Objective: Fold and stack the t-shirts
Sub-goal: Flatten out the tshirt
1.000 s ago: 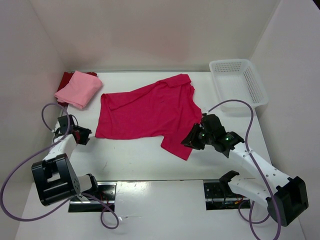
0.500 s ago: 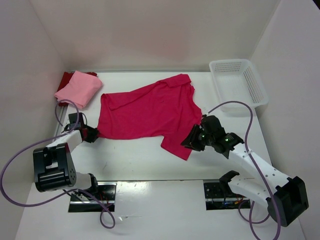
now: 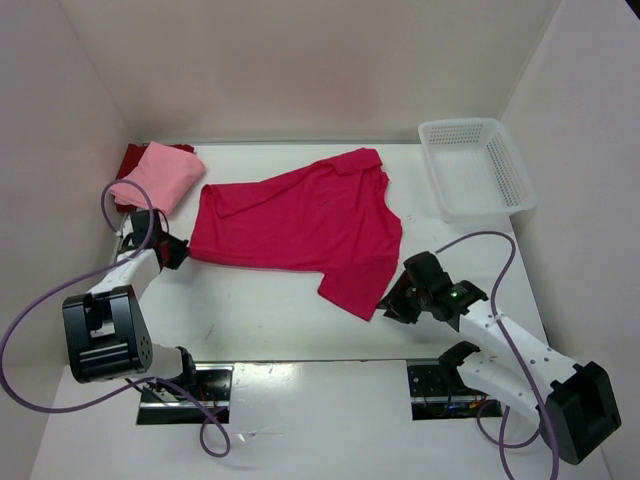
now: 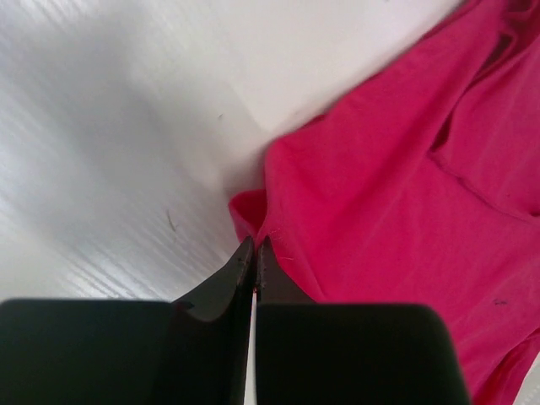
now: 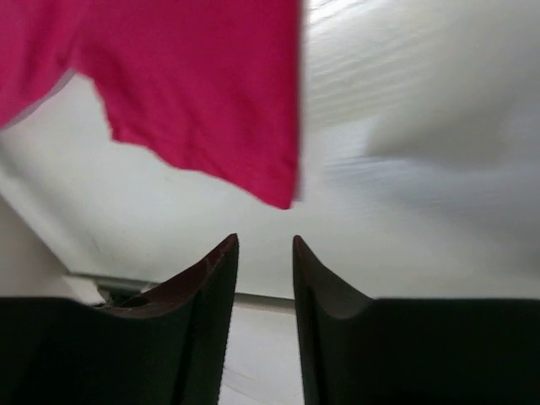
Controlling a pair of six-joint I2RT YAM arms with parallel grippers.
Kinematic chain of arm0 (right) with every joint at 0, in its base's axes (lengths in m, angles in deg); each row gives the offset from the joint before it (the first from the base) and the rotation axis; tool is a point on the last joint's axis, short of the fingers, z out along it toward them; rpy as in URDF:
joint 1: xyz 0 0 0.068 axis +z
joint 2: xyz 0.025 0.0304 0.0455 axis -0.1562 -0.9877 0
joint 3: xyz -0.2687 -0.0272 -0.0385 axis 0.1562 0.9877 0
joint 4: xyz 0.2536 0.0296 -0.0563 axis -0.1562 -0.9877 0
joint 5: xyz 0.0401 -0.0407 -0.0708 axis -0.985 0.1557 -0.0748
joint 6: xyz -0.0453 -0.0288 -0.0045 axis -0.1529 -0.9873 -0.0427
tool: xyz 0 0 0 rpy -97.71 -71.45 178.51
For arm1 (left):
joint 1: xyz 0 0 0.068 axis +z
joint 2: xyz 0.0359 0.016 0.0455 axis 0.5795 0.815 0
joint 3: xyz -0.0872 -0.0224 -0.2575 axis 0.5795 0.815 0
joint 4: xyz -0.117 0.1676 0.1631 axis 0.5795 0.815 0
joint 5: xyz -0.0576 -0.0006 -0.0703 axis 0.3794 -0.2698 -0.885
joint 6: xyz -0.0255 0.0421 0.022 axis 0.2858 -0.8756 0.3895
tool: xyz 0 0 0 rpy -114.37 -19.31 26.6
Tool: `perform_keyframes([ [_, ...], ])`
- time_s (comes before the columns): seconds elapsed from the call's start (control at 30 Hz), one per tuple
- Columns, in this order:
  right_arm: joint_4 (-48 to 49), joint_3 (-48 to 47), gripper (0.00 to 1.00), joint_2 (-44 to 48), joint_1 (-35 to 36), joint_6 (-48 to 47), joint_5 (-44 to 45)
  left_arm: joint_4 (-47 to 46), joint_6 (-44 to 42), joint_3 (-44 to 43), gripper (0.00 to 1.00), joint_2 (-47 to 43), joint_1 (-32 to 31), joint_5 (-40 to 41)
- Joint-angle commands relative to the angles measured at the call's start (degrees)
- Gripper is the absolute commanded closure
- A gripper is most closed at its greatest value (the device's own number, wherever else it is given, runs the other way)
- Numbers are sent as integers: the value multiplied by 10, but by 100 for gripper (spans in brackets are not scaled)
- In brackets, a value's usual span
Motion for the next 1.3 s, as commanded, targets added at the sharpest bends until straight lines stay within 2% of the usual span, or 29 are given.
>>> perform_keyframes([
  [0.0,-34,10,60,28,-2,66,68,-4,-34,-20,100,-14,0,19],
  [0.1,-19,24,58,9,-2,78,82,-10,-34,-20,100,-14,0,12],
  [0.3,77,46,51,-81,-2,88,33,-15,-34,-20,100,-7,-12,-5],
  [0.5,126,62,51,-100,3,99,38,-20,-34,-20,100,-1,-25,-5],
  [0.67,174,62,51,-180,3,93,19,-20,-34,-20,100,4,-30,-5],
  [0.8,180,56,60,-193,9,87,14,-20,-34,-15,100,4,-30,-5],
  [0.83,175,49,70,-193,9,87,14,-20,-34,-15,100,4,-30,-5],
  [0.9,175,37,81,-188,9,73,22,-20,-34,-15,100,4,-30,-5],
  [0.93,162,29,93,-188,9,61,29,-20,-34,-15,100,-2,-37,-5],
  [0.97,150,7,98,-188,9,55,41,-14,-34,-15,100,-2,-43,0],
  [1.07,75,-72,100,-175,9,17,84,9,-57,-51,100,-24,-90,10],
  [1.13,9,-123,100,-133,9,-12,113,37,-72,-82,100,-43,-134,10],
  [1.23,-70,-249,100,-82,3,-46,148,104,-104,-166,100,-69,-167,5],
  [1.27,-91,-324,100,-82,-2,-70,155,116,-112,-184,100,-100,-172,-3],
])
